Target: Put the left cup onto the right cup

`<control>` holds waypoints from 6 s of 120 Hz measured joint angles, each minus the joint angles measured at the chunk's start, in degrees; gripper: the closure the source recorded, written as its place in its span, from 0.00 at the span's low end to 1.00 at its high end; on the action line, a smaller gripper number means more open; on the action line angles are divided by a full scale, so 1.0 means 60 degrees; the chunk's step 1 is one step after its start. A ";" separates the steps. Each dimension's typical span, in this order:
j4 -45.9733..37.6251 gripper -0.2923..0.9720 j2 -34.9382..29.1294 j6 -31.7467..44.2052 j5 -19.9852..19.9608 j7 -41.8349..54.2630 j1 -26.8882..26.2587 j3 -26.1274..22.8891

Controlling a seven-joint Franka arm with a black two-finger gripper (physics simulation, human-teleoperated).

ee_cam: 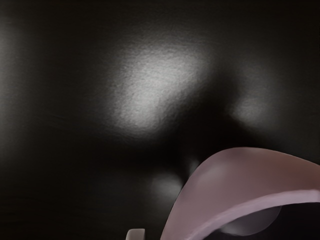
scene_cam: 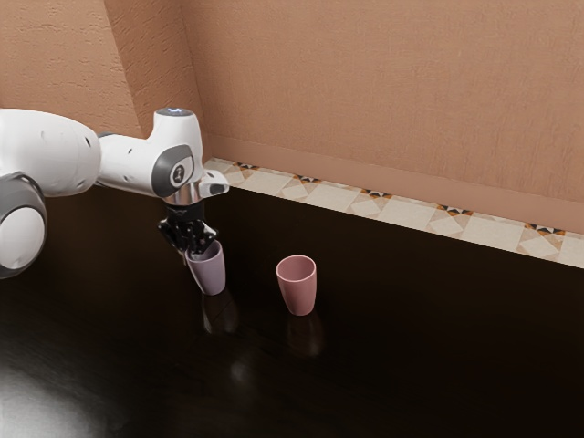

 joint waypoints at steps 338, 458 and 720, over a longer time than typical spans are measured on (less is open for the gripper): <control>0.1730 0.85 -0.1080 -0.0695 0.0273 -0.2013 -0.0894 -0.1988; 0.0337 0.85 -0.1931 -0.0454 0.0114 -0.3178 -0.1159 -0.1990; 0.0485 0.24 -0.1372 -0.0281 0.0078 -0.3533 -0.1145 -0.1988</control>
